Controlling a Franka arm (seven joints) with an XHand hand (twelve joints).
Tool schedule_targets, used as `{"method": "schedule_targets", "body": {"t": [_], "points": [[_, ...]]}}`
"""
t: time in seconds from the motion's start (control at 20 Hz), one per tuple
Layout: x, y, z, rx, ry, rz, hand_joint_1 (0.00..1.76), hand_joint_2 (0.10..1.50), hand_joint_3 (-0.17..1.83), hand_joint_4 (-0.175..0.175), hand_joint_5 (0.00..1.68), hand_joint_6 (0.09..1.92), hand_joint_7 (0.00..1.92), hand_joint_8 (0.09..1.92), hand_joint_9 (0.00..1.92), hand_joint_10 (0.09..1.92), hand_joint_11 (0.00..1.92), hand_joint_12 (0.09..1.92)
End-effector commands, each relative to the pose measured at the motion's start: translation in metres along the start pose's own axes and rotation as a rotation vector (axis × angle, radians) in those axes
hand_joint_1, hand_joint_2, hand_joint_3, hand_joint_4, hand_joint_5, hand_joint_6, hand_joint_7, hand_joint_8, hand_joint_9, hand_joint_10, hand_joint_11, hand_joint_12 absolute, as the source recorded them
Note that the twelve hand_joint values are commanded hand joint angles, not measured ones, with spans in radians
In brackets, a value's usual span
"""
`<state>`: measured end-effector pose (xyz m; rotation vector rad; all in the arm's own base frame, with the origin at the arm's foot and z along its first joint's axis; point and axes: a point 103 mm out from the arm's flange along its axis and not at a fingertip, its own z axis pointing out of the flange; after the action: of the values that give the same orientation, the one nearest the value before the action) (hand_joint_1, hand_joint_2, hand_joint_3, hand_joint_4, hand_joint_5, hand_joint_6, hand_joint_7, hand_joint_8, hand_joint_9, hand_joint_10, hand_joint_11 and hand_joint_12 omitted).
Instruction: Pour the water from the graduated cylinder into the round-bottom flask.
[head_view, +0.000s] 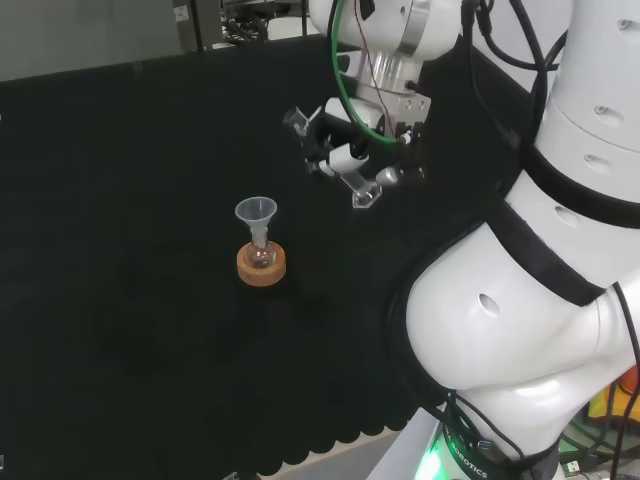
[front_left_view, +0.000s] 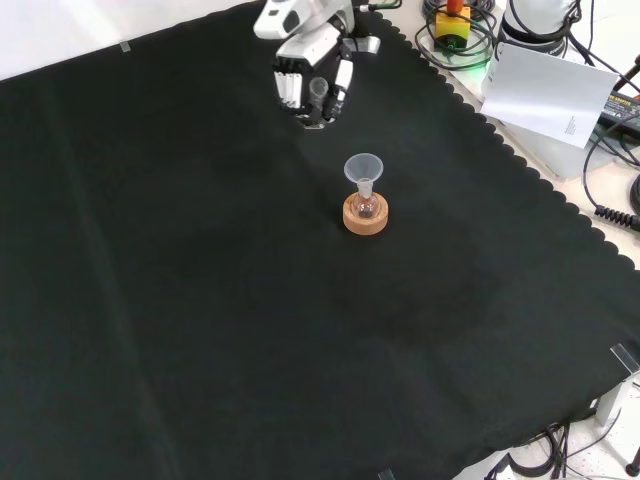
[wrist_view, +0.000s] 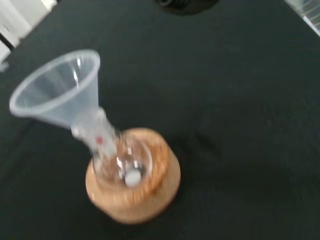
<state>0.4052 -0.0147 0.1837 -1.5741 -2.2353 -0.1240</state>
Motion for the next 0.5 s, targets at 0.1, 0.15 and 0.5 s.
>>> {"method": "schedule_targets", "body": {"t": [0.1, 0.15, 0.5], "points": [[0.000, -0.036, 0.017, 0.141, -0.146, 0.041, 1.27, 1.10, 0.00, -0.175, 1.01, 0.96, 1.04, 0.94, 1.45, 0.09, 1.28, 0.72], [0.001, -0.038, 0.017, 0.150, -0.157, 0.042, 1.27, 1.10, 0.00, -0.175, 1.01, 0.96, 1.04, 0.94, 1.45, 0.09, 1.28, 0.72], [0.011, -0.039, 0.017, 0.199, -0.218, 0.033, 1.27, 1.10, 0.00, -0.175, 1.01, 0.96, 1.04, 0.94, 1.45, 0.09, 1.28, 0.72]]}}
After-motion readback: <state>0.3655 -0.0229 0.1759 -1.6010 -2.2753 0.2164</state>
